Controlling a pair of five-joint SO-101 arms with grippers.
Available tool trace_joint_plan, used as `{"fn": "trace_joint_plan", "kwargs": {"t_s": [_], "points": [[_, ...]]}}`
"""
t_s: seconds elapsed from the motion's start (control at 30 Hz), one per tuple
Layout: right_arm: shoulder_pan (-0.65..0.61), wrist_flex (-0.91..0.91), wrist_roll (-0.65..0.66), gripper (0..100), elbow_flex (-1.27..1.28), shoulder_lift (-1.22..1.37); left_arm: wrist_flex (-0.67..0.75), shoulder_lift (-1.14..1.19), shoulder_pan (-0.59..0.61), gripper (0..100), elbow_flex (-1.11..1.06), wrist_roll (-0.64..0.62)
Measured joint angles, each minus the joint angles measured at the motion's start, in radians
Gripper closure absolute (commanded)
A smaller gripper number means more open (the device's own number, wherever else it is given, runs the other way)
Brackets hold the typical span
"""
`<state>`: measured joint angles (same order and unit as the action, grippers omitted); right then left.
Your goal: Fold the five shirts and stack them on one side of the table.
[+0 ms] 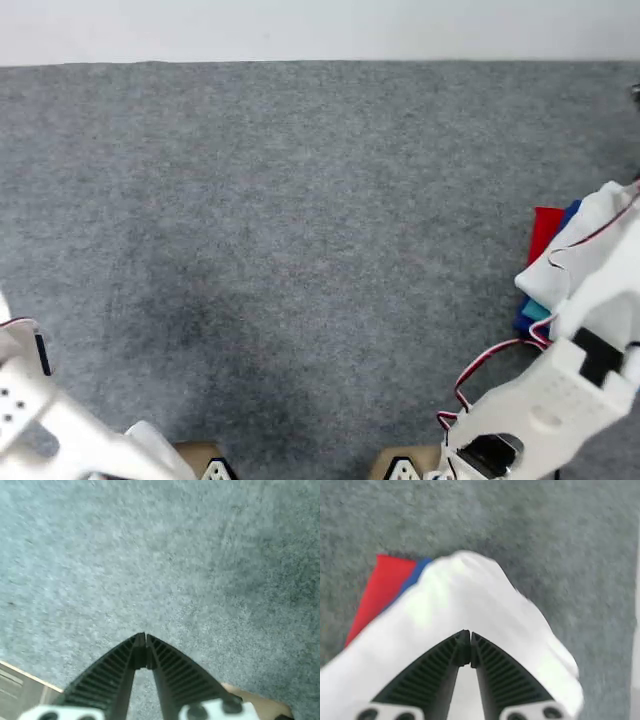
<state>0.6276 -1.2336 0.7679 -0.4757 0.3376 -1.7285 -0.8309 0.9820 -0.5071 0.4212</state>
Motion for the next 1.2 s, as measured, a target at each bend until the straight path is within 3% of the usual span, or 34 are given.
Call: {"fn": "trace_joint_plan", "kwargs": {"t_s": [0.2, 0.47, 0.7, 0.8, 1.03, 1.2], "points": [[0.046, -0.196, 0.000, 98.7, 0.000, -0.063, 0.000, -0.172, 0.000, 99, -0.002, 0.000], [0.014, -0.503, -0.002, 98.9, 0.000, -0.114, -0.003, -0.258, 0.000, 99, -0.002, 0.000], [-0.028, -0.520, -0.127, 98.9, 0.000, -0.264, -0.006, -0.262, 0.000, 99, -0.002, -0.005], [-0.068, -0.520, -0.147, 98.9, 0.037, -0.368, -0.006, -0.262, -0.006, 99, -0.002, -0.063], [-0.180, -0.520, -0.261, 98.9, 0.307, -0.658, -0.006, -0.264, -0.233, 99, -0.002, -0.239], [-0.269, -0.520, -0.453, 98.9, 0.482, -0.878, -0.005, -0.264, -0.408, 99, -0.002, -0.345]]}}
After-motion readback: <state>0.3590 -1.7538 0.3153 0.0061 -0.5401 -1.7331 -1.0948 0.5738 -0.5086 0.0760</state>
